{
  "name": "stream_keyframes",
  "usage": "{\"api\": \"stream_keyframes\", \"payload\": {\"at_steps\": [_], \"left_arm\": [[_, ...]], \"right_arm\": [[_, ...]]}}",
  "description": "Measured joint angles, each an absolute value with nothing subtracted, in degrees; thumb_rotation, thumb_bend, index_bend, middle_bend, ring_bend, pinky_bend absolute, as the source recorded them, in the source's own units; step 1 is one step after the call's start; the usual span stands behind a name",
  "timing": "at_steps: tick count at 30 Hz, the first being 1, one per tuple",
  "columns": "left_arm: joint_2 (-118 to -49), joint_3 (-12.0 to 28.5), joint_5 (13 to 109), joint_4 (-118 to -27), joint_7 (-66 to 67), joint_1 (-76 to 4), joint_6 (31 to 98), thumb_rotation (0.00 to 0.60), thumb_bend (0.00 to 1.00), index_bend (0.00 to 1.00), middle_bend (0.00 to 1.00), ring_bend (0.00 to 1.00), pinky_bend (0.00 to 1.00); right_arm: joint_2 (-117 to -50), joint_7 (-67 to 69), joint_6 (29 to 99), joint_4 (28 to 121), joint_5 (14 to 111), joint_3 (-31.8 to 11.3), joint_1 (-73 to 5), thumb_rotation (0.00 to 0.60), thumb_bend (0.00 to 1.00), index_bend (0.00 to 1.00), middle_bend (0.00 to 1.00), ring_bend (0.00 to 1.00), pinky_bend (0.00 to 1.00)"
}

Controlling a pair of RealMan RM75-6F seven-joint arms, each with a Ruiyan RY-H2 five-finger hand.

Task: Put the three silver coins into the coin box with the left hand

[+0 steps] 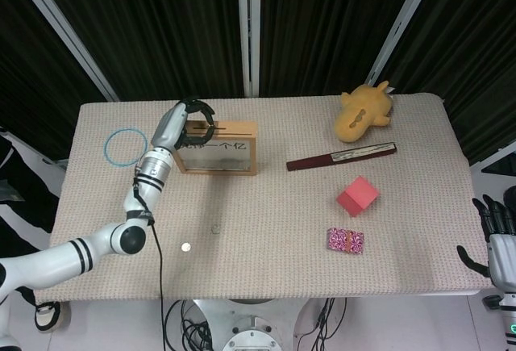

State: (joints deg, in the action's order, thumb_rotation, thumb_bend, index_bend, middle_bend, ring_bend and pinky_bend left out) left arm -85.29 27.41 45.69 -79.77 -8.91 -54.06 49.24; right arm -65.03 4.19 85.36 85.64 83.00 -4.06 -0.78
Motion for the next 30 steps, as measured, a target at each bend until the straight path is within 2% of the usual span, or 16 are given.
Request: {"api": "stream_keyframes", "payload": {"at_steps": [3, 5, 8, 12, 14, 18, 24, 28, 30], "left_arm": [[-85.2, 27.2, 45.6, -79.6, -8.8, -54.0, 48.9, 0.6, 0.48, 0.66, 0.34, 0.09, 0.1], [-85.2, 26.9, 45.7, -79.5, -8.8, -53.9, 48.6, 0.6, 0.48, 0.59, 0.32, 0.09, 0.1], [-85.2, 26.9, 46.4, -79.5, -9.5, -53.7, 48.3, 0.6, 0.44, 0.38, 0.3, 0.09, 0.1], [-85.2, 26.9, 48.4, -79.8, -10.4, -53.5, 48.5, 0.6, 0.36, 0.16, 0.27, 0.09, 0.09], [-85.1, 26.9, 49.5, -80.0, -10.7, -53.4, 48.9, 0.6, 0.34, 0.09, 0.25, 0.09, 0.1], [-84.7, 27.4, 51.2, -81.8, -11.8, -52.8, 50.5, 0.6, 0.34, 0.08, 0.2, 0.05, 0.1], [-81.9, 27.7, 58.5, -89.6, -13.0, -50.8, 55.0, 0.6, 0.34, 0.1, 0.2, 0.05, 0.1], [-77.9, 25.0, 68.4, -96.5, -10.7, -47.9, 59.1, 0.6, 0.34, 0.14, 0.2, 0.05, 0.1], [-75.5, 21.9, 74.7, -99.7, -8.0, -45.6, 61.8, 0.6, 0.31, 0.16, 0.2, 0.05, 0.1]], "right_arm": [[-65.1, 4.3, 85.2, 85.4, 82.9, -4.1, -0.8, 0.6, 0.21, 0.0, 0.0, 0.0, 0.0], [-65.1, 4.4, 85.1, 85.3, 82.8, -4.0, -0.8, 0.6, 0.21, 0.0, 0.0, 0.0, 0.0], [-65.2, 4.5, 85.0, 85.2, 82.7, -4.1, -0.8, 0.6, 0.21, 0.0, 0.0, 0.0, 0.0], [-65.2, 4.5, 85.0, 85.1, 82.7, -4.2, -0.8, 0.6, 0.21, 0.0, 0.0, 0.0, 0.0], [-65.2, 4.4, 85.0, 85.2, 82.6, -4.2, -0.8, 0.6, 0.21, 0.0, 0.0, 0.0, 0.0], [-65.3, 4.4, 84.9, 85.2, 82.5, -4.3, -0.9, 0.6, 0.21, 0.0, 0.0, 0.0, 0.0], [-65.2, 4.1, 84.3, 85.4, 82.2, -4.6, -1.3, 0.6, 0.21, 0.0, 0.0, 0.0, 0.0], [-65.2, 4.2, 83.9, 85.3, 82.2, -4.7, -1.7, 0.6, 0.21, 0.0, 0.0, 0.0, 0.0], [-65.3, 4.2, 83.7, 85.2, 82.3, -4.7, -1.9, 0.6, 0.21, 0.0, 0.0, 0.0, 0.0]]}}
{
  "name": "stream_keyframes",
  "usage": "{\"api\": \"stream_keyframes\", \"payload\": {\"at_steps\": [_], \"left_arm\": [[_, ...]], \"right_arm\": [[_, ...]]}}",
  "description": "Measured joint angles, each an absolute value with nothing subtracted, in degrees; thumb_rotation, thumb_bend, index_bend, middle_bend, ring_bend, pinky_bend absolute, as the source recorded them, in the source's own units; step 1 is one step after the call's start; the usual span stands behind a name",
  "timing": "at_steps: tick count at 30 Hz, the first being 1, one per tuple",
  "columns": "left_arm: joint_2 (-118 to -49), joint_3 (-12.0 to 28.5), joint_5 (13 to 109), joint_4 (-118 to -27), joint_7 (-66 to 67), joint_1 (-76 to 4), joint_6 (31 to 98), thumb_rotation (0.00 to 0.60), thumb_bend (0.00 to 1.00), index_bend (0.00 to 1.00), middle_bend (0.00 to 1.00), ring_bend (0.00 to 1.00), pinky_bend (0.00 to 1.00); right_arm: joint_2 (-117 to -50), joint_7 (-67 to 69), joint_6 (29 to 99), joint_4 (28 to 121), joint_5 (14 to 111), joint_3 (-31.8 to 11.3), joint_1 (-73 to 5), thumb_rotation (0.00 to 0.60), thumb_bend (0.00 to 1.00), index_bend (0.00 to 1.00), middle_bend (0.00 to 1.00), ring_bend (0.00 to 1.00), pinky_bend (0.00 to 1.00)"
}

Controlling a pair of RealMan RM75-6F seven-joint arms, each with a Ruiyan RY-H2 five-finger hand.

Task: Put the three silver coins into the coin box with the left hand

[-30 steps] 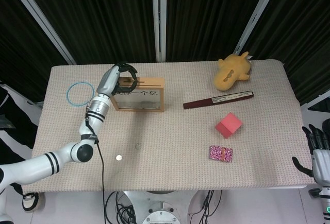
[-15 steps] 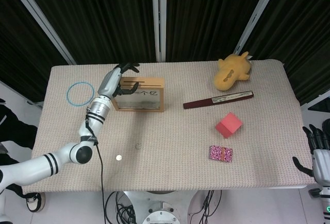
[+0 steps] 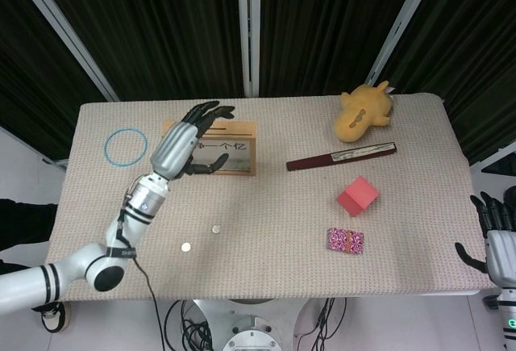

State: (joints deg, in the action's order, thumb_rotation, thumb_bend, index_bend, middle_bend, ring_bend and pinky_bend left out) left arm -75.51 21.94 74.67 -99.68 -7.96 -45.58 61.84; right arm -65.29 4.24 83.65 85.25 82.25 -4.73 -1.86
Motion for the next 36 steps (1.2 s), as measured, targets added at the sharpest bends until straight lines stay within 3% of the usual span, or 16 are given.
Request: {"api": "stream_keyframes", "payload": {"at_steps": [5, 9, 12, 19, 25, 36], "left_arm": [[-71.9, 12.0, 89.4, -102.8, -0.2, -38.8, 69.4, 0.6, 0.19, 0.2, 0.21, 0.05, 0.1], [-72.1, 3.0, 99.6, -99.7, 7.4, -32.3, 76.3, 0.6, 0.1, 0.22, 0.21, 0.05, 0.1], [-74.4, 0.2, 102.3, -94.1, 10.1, -29.8, 78.2, 0.6, 0.09, 0.22, 0.21, 0.05, 0.1], [-84.1, -3.3, 101.1, -81.2, 10.0, -26.7, 76.5, 0.6, 0.09, 0.12, 0.15, 0.01, 0.08], [-89.7, -3.8, 97.7, -77.1, 7.9, -26.5, 71.5, 0.6, 0.09, 0.11, 0.07, 0.0, 0.07], [-96.0, -2.1, 95.5, -71.4, 5.0, -28.7, 67.9, 0.6, 0.17, 0.14, 0.06, 0.0, 0.07]], "right_arm": [[-65.5, 4.4, 83.4, 84.9, 82.7, -4.6, -2.2, 0.6, 0.21, 0.0, 0.0, 0.0, 0.0], [-65.3, 4.3, 83.7, 85.1, 83.2, -4.4, -2.2, 0.6, 0.21, 0.0, 0.0, 0.0, 0.0], [-65.2, 4.1, 84.0, 85.4, 83.5, -4.2, -2.0, 0.6, 0.21, 0.0, 0.0, 0.0, 0.0], [-65.1, 4.3, 84.8, 85.7, 83.8, -3.7, -1.3, 0.6, 0.21, 0.0, 0.0, 0.0, 0.0], [-64.8, 4.8, 85.4, 85.5, 83.7, -3.6, -0.7, 0.6, 0.21, 0.0, 0.0, 0.0, 0.0], [-65.0, 5.3, 84.6, 84.8, 83.1, -3.7, -0.9, 0.6, 0.21, 0.0, 0.0, 0.0, 0.0]]}}
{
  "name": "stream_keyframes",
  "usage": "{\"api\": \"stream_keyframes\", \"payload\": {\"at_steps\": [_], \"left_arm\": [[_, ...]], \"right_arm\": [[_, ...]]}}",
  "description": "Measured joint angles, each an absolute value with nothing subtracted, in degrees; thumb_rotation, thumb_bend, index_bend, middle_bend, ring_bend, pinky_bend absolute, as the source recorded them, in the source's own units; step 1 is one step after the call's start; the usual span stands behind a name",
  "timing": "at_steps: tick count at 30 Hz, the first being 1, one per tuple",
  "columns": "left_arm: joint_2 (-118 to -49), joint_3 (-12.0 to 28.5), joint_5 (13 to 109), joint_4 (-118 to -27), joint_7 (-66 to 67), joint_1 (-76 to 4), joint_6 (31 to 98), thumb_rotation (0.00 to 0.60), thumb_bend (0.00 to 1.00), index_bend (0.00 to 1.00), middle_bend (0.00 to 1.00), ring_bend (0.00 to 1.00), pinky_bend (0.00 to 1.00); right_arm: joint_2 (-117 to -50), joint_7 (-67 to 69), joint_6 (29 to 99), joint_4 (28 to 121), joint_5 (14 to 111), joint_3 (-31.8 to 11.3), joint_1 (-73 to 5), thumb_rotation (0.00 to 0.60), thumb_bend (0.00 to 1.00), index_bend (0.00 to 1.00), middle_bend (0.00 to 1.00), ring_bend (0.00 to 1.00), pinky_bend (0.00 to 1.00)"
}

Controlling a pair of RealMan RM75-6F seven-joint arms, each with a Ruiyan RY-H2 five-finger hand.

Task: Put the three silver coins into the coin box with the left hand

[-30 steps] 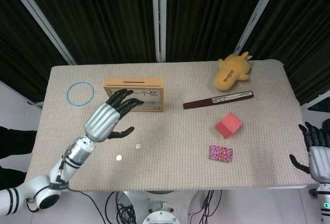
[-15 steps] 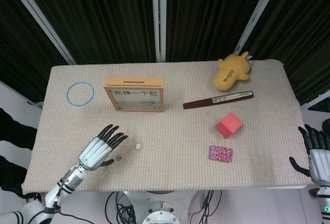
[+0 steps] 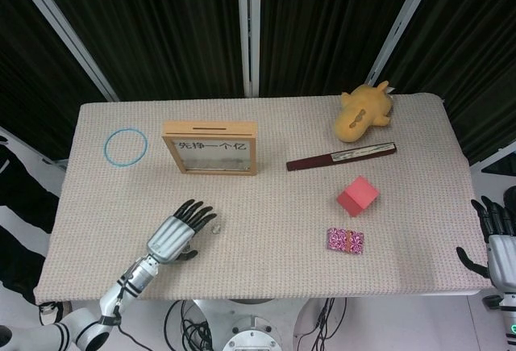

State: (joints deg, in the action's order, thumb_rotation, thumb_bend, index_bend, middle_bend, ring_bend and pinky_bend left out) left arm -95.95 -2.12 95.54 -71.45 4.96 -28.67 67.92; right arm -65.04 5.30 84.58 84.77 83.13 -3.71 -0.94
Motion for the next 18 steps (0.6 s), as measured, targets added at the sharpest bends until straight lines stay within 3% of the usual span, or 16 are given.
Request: {"api": "stream_keyframes", "payload": {"at_steps": [7, 18], "left_arm": [[-96.9, -1.7, 94.3, -71.2, 4.8, -29.1, 67.2, 0.6, 0.18, 0.2, 0.06, 0.0, 0.07], [-98.0, -0.5, 93.0, -70.5, 3.9, -30.0, 66.9, 0.6, 0.28, 0.29, 0.09, 0.0, 0.07]], "right_arm": [[-65.1, 5.3, 83.8, 84.3, 82.9, -3.7, -1.2, 0.6, 0.21, 0.0, 0.0, 0.0, 0.0], [-65.4, 5.4, 83.2, 83.8, 82.6, -3.7, -1.4, 0.6, 0.21, 0.0, 0.0, 0.0, 0.0]]}}
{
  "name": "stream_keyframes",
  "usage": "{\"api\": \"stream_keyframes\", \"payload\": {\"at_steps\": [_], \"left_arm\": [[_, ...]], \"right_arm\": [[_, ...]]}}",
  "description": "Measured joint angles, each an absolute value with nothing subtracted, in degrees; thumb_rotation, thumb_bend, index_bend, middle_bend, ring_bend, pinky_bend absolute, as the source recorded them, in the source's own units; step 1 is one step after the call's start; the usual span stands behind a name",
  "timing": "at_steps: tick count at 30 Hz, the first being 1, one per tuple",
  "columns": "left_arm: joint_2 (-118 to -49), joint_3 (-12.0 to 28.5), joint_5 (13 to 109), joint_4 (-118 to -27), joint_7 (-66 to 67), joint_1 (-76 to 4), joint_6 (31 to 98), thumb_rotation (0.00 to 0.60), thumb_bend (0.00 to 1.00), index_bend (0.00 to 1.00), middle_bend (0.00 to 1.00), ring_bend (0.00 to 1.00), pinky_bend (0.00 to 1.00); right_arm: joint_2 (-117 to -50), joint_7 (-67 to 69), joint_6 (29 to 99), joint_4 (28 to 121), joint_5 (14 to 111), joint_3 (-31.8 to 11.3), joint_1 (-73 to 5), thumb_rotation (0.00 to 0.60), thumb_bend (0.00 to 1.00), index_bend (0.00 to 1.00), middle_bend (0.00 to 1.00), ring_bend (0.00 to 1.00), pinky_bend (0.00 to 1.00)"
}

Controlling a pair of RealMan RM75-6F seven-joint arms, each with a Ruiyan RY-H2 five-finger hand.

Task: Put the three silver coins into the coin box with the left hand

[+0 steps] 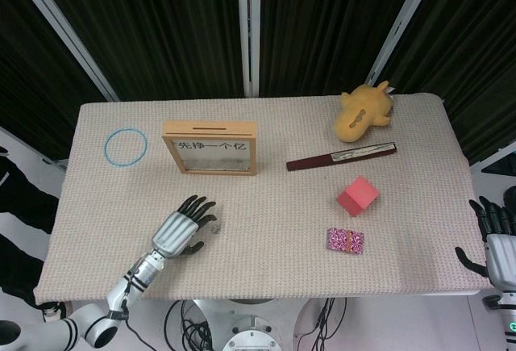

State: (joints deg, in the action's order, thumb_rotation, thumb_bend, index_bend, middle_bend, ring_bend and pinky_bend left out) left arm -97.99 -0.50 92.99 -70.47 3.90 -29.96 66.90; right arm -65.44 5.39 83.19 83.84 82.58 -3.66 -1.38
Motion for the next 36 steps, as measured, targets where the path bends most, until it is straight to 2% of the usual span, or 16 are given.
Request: {"api": "stream_keyframes", "payload": {"at_steps": [16, 24, 36], "left_arm": [[-100.7, -0.6, 92.5, -67.3, 1.3, -31.1, 66.0, 0.6, 0.31, 0.32, 0.11, 0.0, 0.06], [-101.3, -0.8, 92.0, -66.0, 0.3, -31.2, 65.8, 0.6, 0.31, 0.37, 0.11, 0.0, 0.06], [-102.1, -1.3, 92.3, -64.4, -1.1, -31.8, 65.3, 0.6, 0.31, 0.37, 0.11, 0.0, 0.06]], "right_arm": [[-65.7, 5.2, 82.6, 83.6, 82.2, -3.6, -1.5, 0.6, 0.21, 0.0, 0.0, 0.0, 0.0], [-65.8, 5.2, 82.0, 83.5, 81.9, -3.6, -1.7, 0.6, 0.21, 0.0, 0.0, 0.0, 0.0], [-65.8, 4.9, 81.7, 83.6, 81.5, -3.8, -1.8, 0.6, 0.21, 0.0, 0.0, 0.0, 0.0]]}}
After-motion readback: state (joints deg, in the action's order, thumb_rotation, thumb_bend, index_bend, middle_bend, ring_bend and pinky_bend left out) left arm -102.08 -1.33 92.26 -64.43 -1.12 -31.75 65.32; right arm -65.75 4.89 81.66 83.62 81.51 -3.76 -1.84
